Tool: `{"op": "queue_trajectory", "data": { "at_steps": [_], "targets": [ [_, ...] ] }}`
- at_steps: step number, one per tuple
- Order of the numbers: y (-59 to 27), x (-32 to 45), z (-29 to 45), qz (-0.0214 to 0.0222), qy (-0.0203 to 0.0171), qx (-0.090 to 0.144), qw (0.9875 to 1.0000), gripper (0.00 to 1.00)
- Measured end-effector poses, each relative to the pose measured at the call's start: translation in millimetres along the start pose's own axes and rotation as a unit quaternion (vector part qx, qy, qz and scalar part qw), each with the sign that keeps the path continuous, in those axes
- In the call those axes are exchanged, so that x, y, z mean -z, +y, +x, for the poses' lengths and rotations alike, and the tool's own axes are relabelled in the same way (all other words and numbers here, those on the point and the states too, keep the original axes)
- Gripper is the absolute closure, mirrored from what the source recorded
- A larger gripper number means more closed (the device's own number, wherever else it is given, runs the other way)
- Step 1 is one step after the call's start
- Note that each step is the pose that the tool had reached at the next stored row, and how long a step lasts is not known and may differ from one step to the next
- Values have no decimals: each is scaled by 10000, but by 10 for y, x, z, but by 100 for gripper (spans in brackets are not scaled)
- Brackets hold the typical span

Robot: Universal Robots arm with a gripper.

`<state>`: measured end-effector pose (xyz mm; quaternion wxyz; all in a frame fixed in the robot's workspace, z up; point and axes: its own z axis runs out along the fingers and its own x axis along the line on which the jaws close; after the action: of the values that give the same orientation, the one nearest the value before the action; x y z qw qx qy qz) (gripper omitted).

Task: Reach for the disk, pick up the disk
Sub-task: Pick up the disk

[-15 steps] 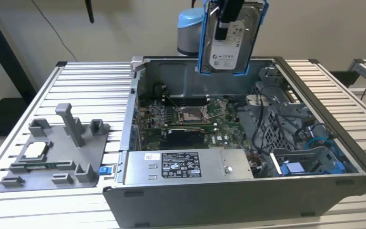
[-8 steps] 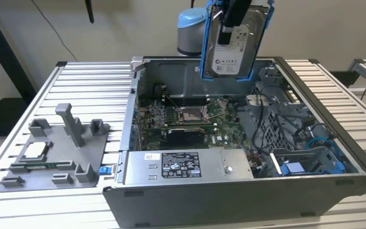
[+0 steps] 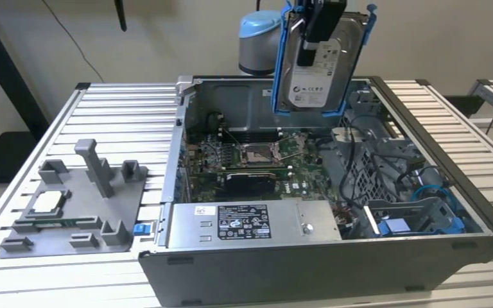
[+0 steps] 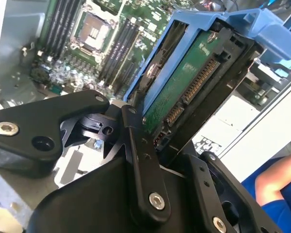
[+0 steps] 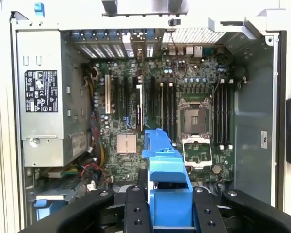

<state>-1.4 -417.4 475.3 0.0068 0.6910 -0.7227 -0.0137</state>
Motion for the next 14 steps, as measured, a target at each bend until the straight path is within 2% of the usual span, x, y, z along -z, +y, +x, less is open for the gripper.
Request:
{"op": "queue_trajectory", "data": {
  "at_steps": [14],
  "targets": [
    [-37,5,382,-17,0,-33,10000,100]
  ]
}}
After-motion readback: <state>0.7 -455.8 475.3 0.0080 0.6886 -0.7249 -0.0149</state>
